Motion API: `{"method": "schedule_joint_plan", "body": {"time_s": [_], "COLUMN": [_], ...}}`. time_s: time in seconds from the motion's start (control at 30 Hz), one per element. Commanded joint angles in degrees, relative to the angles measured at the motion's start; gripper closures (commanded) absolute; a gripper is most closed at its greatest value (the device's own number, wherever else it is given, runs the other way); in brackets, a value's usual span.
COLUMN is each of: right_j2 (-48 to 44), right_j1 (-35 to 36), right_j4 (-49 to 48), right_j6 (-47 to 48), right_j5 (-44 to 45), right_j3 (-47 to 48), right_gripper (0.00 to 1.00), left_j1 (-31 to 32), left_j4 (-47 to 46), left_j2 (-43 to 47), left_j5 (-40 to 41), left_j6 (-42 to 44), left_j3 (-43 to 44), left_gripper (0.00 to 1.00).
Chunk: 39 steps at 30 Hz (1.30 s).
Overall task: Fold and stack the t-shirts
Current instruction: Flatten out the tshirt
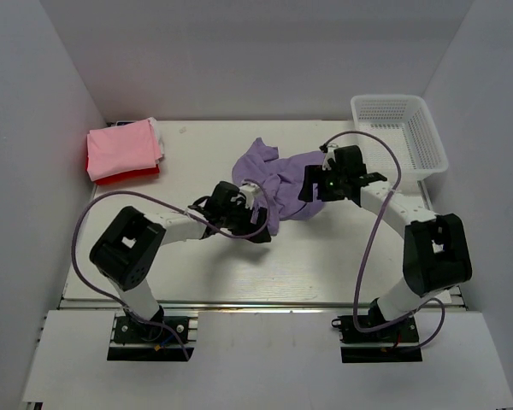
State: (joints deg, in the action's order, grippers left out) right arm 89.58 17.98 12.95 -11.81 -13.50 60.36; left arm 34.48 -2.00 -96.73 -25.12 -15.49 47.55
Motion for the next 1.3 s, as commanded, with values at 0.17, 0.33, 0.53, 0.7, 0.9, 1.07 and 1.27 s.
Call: {"method": "schedule_joint_plan", "body": {"time_s": [0.17,0.33,0.53,0.7,0.9,1.07,1.27], "right_j2": [5.77,10.17,12.46,12.81,8.35,-1.41,-18.29], "right_j1": [1.8,2.85,3.12,3.29,3.38,3.2,3.2], "right_j4": [-1.43,-3.71,-3.72,-4.42,-5.83,-6.09,-8.99], "right_j6": [1.09,1.71,1.97,2.06,1.8,1.18,1.53], "right_j5": [5.86,5.32,5.41,4.01,3.99,11.2,15.61], "right_j3": [4.41,7.31,8.46,8.63,7.5,6.27,5.65], "right_gripper": [0.18,0.23,0.47,0.71,1.0,1.0,1.0], "left_j1": [2.7,2.7,2.7,2.17,2.17,2.17,1.64], "left_j4": [-3.72,-1.78,0.76,1.3,2.17,4.89,8.67], "left_j2": [-5.39,-10.49,-11.73,-6.03,5.29,13.75,20.78], "left_j5": [6.74,11.23,14.66,17.21,17.99,19.41,25.03], "left_j6": [-3.14,-3.15,-3.15,-3.15,-1.84,-0.25,2.82], "left_j3": [6.49,10.54,13.27,12.57,11.69,14.32,19.85], "left_gripper": [0.11,0.2,0.73,1.0,1.0,1.0,1.0]}}
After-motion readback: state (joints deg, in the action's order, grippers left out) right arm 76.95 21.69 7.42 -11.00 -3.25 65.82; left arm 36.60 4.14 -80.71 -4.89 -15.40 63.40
